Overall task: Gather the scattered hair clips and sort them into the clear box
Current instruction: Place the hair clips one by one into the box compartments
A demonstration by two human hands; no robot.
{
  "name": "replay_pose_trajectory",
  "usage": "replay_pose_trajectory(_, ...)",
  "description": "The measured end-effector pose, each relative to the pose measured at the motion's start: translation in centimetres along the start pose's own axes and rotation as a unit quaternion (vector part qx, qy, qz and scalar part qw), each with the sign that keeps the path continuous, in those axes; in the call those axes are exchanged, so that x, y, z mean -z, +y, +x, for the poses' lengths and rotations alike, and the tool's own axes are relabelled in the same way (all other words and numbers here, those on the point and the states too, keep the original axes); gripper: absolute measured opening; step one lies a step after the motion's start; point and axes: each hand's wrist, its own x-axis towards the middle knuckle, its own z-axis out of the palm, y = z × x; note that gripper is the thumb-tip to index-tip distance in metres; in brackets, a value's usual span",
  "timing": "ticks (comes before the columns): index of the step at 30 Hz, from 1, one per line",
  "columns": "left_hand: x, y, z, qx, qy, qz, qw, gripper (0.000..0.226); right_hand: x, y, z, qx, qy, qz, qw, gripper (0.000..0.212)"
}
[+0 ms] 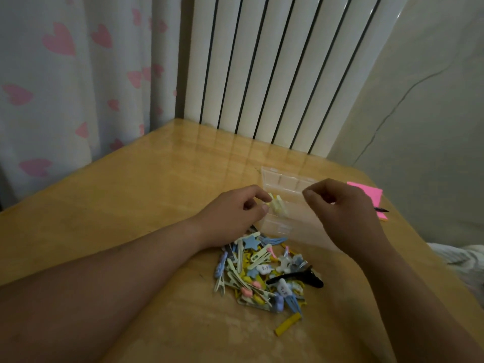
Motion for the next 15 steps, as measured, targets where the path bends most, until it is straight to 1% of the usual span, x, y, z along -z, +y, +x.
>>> replay_pose_trajectory(1, 0.0, 0.0, 0.0, 0.000, 0.000, 0.000, 1.000, 0.021, 0.4, -0.5, -0.7, 0.018, -0.032, 0.022, 0.999, 0.007)
replay_pose_trajectory(3, 0.0, 0.1, 0.0, -0.001, 0.000, 0.000, 1.000, 0.021, 0.8, -1.4, -1.6, 0.055, -0.134, 0.027, 0.989, 0.009)
replay_pose_trajectory(5, -0.1, 0.0, 0.0, -0.003, 0.001, -0.002, 1.000, 0.023, 0.7, -2.0, -2.2, 0.089, -0.246, -0.026, 0.965, 0.011)
replay_pose_trajectory(7, 0.0, 0.0, 0.0, -0.008, 0.003, 0.003, 1.000, 0.023, 0.4, -2.5, -2.5, 0.114, -0.311, -0.064, 0.941, 0.012)
replay_pose_trajectory(9, 0.1, 0.0, 0.0, -0.013, 0.002, 0.003, 1.000, 0.024, 0.0, -2.7, -2.8, 0.146, -0.330, -0.079, 0.929, 0.013)
replay_pose_trajectory(11, 0.1, 0.0, -0.1, -0.014, 0.001, -0.002, 1.000, 0.025, -0.4, -2.6, -2.9, 0.168, -0.327, -0.085, 0.926, 0.013)
replay_pose_trajectory(15, 0.1, -0.1, -0.1, -0.017, 0.000, -0.004, 1.000, 0.024, -0.6, -2.6, -2.9, 0.171, -0.322, -0.106, 0.925, 0.012)
